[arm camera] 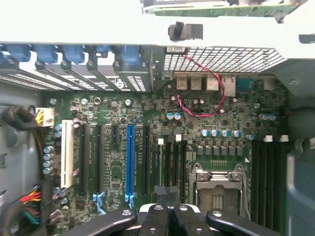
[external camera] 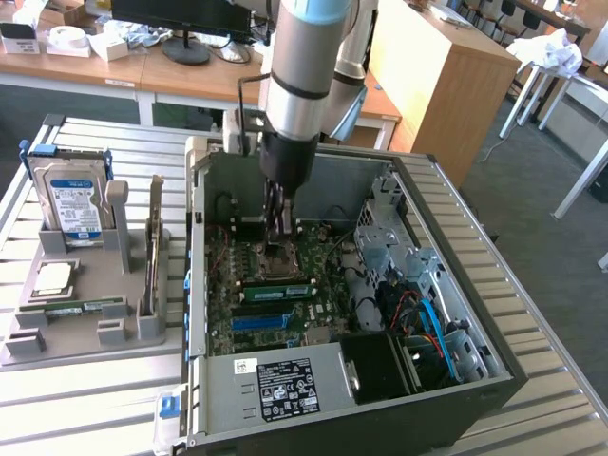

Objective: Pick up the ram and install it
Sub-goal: 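Insert the ram into the slot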

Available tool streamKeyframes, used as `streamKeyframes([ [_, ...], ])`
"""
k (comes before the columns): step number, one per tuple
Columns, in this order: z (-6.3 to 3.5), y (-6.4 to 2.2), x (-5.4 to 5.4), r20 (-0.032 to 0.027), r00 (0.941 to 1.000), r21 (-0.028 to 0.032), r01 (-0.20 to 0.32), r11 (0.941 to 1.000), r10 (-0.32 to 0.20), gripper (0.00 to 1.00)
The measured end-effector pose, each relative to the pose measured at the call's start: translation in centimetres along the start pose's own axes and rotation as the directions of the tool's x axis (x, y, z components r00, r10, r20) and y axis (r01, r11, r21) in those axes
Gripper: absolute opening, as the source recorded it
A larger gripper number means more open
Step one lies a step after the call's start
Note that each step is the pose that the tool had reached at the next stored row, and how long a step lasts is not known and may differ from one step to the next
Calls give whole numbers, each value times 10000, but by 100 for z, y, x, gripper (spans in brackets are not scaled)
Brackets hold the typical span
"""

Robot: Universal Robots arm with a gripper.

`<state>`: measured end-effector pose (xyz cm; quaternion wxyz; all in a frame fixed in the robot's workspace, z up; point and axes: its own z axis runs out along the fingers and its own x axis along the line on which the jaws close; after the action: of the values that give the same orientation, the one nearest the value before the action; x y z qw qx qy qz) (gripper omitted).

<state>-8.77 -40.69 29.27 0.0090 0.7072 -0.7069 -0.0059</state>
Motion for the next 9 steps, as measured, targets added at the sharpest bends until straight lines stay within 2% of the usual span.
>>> streamKeyframes([
  [9, -244, 5, 1, 0, 10000, 0, 0, 10000, 0, 10],
])
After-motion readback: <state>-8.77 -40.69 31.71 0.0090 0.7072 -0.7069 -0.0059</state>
